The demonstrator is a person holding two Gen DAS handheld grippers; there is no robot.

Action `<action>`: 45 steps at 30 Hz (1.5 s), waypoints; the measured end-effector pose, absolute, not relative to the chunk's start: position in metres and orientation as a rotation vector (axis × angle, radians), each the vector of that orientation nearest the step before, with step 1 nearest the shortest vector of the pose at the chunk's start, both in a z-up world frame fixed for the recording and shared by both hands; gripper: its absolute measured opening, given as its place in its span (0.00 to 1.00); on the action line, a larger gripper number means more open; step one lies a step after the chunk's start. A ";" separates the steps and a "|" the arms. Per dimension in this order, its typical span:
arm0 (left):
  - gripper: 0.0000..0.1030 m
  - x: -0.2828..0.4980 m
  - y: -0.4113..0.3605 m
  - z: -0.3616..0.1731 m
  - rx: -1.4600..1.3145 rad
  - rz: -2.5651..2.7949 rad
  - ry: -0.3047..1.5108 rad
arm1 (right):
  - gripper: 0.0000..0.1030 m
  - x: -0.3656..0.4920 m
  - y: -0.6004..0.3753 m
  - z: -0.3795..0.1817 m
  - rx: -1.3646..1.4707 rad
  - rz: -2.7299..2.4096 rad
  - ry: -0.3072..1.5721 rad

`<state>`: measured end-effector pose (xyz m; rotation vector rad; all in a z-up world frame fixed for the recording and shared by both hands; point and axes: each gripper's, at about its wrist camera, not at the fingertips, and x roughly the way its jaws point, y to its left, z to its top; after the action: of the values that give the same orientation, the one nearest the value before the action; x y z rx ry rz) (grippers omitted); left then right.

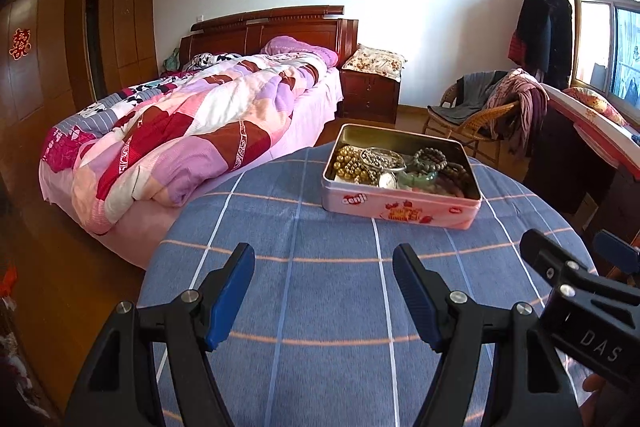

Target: Organize jewelry

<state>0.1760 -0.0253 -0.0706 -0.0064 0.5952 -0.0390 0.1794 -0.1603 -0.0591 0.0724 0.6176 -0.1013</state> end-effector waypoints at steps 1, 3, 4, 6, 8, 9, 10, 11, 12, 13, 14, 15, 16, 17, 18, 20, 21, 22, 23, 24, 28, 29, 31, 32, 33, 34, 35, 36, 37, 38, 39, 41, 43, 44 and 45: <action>0.69 0.174 -0.025 -0.070 -0.002 -0.039 0.597 | 0.99 0.177 -0.160 -0.058 0.071 -0.102 0.616; 0.70 0.171 -0.024 -0.070 0.003 -0.039 0.601 | 0.99 0.173 -0.160 -0.057 0.067 -0.107 0.618; 0.70 0.169 -0.023 -0.070 0.000 -0.043 0.600 | 0.99 0.171 -0.159 -0.056 0.066 -0.110 0.619; 0.70 0.164 -0.022 -0.066 -0.004 -0.050 0.590 | 0.99 0.168 -0.159 -0.054 0.068 -0.107 0.615; 0.70 0.160 -0.020 -0.062 -0.003 -0.051 0.577 | 0.99 0.163 -0.159 -0.050 0.069 -0.107 0.602; 0.70 0.157 -0.019 -0.058 -0.004 -0.051 0.566 | 0.99 0.159 -0.158 -0.046 0.065 -0.111 0.591; 0.70 0.155 -0.018 -0.055 -0.007 -0.053 0.558 | 0.99 0.156 -0.157 -0.043 0.061 -0.116 0.582; 0.70 0.152 -0.018 -0.052 -0.010 -0.055 0.549 | 1.00 0.153 -0.156 -0.040 0.057 -0.121 0.572; 0.72 0.150 -0.017 -0.049 -0.012 -0.057 0.541 | 1.00 0.149 -0.155 -0.035 0.052 -0.126 0.558; 0.76 0.147 -0.016 -0.045 -0.014 -0.057 0.530 | 1.00 0.146 -0.154 -0.031 0.049 -0.129 0.545; 0.78 0.143 -0.016 -0.040 -0.013 -0.047 0.511 | 1.00 0.144 -0.153 -0.027 0.047 -0.132 0.534; 0.82 0.139 -0.015 -0.036 -0.013 -0.043 0.492 | 1.00 0.140 -0.152 -0.023 0.048 -0.132 0.520; 0.84 0.137 -0.014 -0.033 -0.013 -0.042 0.479 | 1.00 0.135 -0.151 -0.016 0.048 -0.130 0.501; 0.84 0.134 -0.013 -0.029 -0.013 -0.043 0.465 | 1.00 0.134 -0.150 -0.013 0.048 -0.129 0.492; 0.85 0.131 -0.013 -0.023 -0.014 -0.044 0.450 | 1.00 0.130 -0.149 -0.008 0.047 -0.130 0.477; 0.85 0.127 -0.010 -0.015 -0.022 -0.047 0.433 | 1.00 0.124 -0.147 0.001 0.038 -0.135 0.444; 0.85 0.124 -0.008 -0.009 -0.033 -0.051 0.416 | 1.00 0.121 -0.145 0.008 0.032 -0.133 0.423; 0.85 0.123 -0.006 -0.006 -0.039 -0.052 0.407 | 1.00 0.119 -0.143 0.012 0.030 -0.130 0.408; 0.85 0.121 -0.005 -0.002 -0.044 -0.055 0.397 | 1.00 0.116 -0.142 0.018 0.028 -0.128 0.391; 0.86 0.120 -0.004 0.004 -0.049 -0.059 0.384 | 1.00 0.115 -0.141 0.023 0.027 -0.127 0.376; 0.90 0.115 -0.003 0.018 -0.054 -0.069 0.341 | 1.00 0.111 -0.140 0.039 0.037 -0.122 0.324; 0.91 0.114 -0.003 0.022 -0.055 -0.072 0.331 | 1.00 0.112 -0.140 0.041 0.039 -0.121 0.317; 0.92 0.114 -0.003 0.027 -0.056 -0.077 0.315 | 1.00 0.112 -0.139 0.046 0.042 -0.120 0.299; 0.92 0.115 -0.003 0.029 -0.055 -0.079 0.309 | 1.00 0.113 -0.139 0.047 0.044 -0.120 0.293; 0.92 0.117 -0.004 0.031 -0.053 -0.082 0.305 | 1.00 0.113 -0.140 0.047 0.046 -0.120 0.290; 0.92 0.118 -0.004 0.031 -0.051 -0.083 0.304 | 1.00 0.115 -0.141 0.048 0.051 -0.120 0.286; 0.92 0.119 -0.005 0.031 -0.049 -0.082 0.305 | 1.00 0.117 -0.142 0.048 0.056 -0.121 0.284; 0.92 0.121 -0.006 0.030 -0.047 -0.083 0.306 | 1.00 0.117 -0.142 0.048 0.058 -0.122 0.284; 0.92 0.122 -0.007 0.029 -0.042 -0.084 0.308 | 1.00 0.119 -0.143 0.048 0.062 -0.125 0.286; 0.92 0.124 -0.008 0.029 -0.036 -0.084 0.311 | 1.00 0.121 -0.144 0.047 0.064 -0.127 0.288; 0.92 0.125 -0.009 0.028 -0.032 -0.082 0.313 | 1.00 0.123 -0.145 0.047 0.065 -0.129 0.291; 0.92 0.126 -0.010 0.028 -0.030 -0.078 0.317 | 1.00 0.126 -0.145 0.046 0.064 -0.130 0.296; 0.92 0.129 -0.009 0.027 -0.038 -0.079 0.325 | 1.00 0.127 -0.146 0.045 0.062 -0.131 0.300; 0.92 0.129 -0.010 0.027 -0.040 -0.080 0.328 | 1.00 0.128 -0.146 0.045 0.062 -0.132 0.302; 0.93 0.130 -0.010 0.028 -0.042 -0.080 0.330 | 1.00 0.129 -0.146 0.045 0.063 -0.132 0.304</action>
<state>0.1301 -0.0102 0.0276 -0.0420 0.3305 -0.0802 0.1285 -0.1461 0.0445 0.0629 0.3044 -0.1322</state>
